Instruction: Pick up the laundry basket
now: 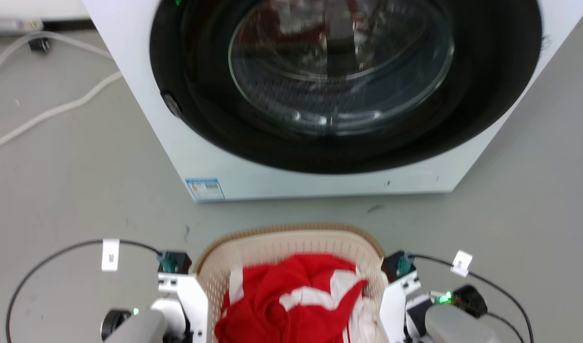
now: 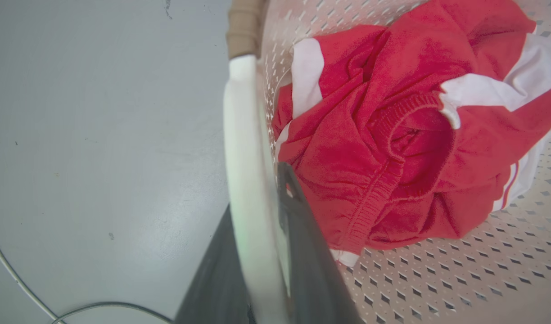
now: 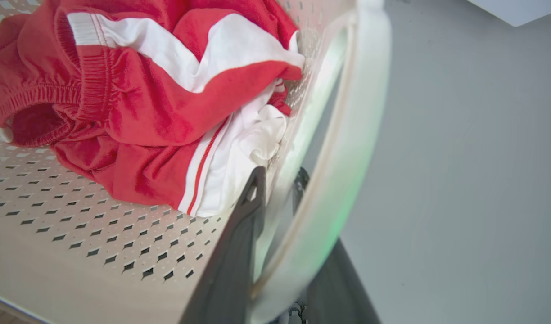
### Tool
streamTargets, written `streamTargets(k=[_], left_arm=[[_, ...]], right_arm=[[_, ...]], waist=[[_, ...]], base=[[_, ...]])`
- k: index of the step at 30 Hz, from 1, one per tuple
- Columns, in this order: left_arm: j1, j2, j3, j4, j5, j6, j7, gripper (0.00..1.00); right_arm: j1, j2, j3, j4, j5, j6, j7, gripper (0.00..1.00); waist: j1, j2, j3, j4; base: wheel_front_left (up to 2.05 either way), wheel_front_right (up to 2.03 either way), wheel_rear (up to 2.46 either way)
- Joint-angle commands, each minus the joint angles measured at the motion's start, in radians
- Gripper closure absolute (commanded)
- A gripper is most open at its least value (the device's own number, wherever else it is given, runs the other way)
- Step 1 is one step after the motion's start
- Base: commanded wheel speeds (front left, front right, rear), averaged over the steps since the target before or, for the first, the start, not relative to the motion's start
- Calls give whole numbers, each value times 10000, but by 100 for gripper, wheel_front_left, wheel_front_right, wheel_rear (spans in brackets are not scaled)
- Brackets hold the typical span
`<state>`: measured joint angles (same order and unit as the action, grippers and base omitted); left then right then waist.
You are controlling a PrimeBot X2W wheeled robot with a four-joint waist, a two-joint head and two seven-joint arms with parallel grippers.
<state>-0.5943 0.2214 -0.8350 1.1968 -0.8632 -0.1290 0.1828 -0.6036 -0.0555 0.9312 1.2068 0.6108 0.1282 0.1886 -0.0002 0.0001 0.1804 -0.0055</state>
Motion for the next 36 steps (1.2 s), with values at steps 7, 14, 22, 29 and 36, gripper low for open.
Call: streamTargets(k=[7, 14, 22, 29, 36], left_arm=[[744, 23, -390, -183, -473, -28, 410, 100], [910, 94, -671, -378, -999, -29, 1066, 100], [735, 158, -1034, -534, -1457, -29, 1864, 100], [643, 229, -1292, -560, -1800, -31, 2360, 100], [618, 254, -1544, -591, -2071, -31, 2552, 100]], right_arm=[[692, 80, 673, -93, 632, 44, 342, 100], [801, -45, 1223, -228, 1249, 44, 727, 100], [727, -295, 1905, -459, 1947, 44, 1403, 100], [524, -471, 2416, -601, 2516, 44, 1700, 100], [423, -488, 2815, -607, 2953, 44, 1794, 100]], waist=[[2, -1, -1441, -51], [2, -1, -1850, -84], [2, -1, -2087, -75], [2, -1, -2213, -62], [2, -1, -2293, -33]], base=[[0, 0, 0], [0, 0, 0], [0, 0, 0], [0, 0, 0], [0, 0, 0]])
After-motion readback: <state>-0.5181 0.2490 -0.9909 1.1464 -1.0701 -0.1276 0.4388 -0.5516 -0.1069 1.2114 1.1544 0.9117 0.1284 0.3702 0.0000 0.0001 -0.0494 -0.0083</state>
